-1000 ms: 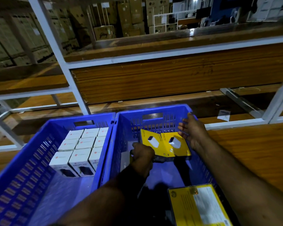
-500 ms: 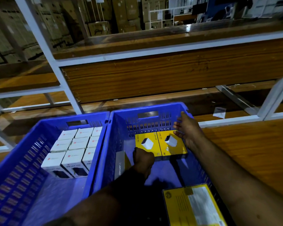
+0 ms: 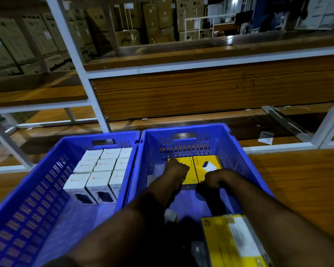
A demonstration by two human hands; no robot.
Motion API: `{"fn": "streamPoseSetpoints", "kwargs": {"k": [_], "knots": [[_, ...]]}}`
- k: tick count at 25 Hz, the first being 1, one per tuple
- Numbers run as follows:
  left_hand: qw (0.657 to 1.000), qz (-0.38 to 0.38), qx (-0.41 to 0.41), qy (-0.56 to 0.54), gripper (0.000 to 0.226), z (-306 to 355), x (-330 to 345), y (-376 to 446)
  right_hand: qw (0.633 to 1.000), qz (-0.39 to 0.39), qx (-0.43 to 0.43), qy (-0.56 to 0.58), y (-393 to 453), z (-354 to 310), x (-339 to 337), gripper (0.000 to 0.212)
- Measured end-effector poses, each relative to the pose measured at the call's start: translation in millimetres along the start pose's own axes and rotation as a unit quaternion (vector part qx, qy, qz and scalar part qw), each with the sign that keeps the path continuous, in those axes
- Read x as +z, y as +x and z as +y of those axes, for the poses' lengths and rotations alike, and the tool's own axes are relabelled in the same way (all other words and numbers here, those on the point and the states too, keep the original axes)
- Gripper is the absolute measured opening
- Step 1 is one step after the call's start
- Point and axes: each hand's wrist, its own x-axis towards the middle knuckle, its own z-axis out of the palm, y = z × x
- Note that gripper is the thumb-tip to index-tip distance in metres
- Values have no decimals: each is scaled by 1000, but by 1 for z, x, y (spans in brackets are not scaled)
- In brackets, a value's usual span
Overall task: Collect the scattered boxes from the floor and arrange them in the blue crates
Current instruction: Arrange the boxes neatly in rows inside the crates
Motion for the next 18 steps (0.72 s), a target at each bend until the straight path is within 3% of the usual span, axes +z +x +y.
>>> {"fn": "streamPoseSetpoints", "kwargs": {"k": [2, 4, 7, 9, 10, 14, 18], "knots": [[993, -42, 45, -105, 14, 11, -33, -12, 1000, -22, -17, -13, -1, -3, 2, 35], [986, -14, 140, -86, 16, 14, -72, -19, 998, -12, -52, -34, -2, -4, 4, 36], [966, 139, 217, -34, 17, 0, -117, -29, 997, 31, -73, 6, -8, -19, 2, 38], [944, 256, 207, -11, 14, -18, -135, -37, 993, 49, -104, 8, -18, -39, -1, 38], [940, 278, 199, 1, 14, -25, -139, -41, 991, 50, -123, -12, -24, -51, -3, 38], [944, 254, 204, 49, 20, -34, -139, -44, 982, 43, -181, -30, -45, -97, -1, 50], [938, 259, 214, 85, 20, -33, -139, -46, 977, 48, -204, 24, -50, -125, 20, 59]]}}
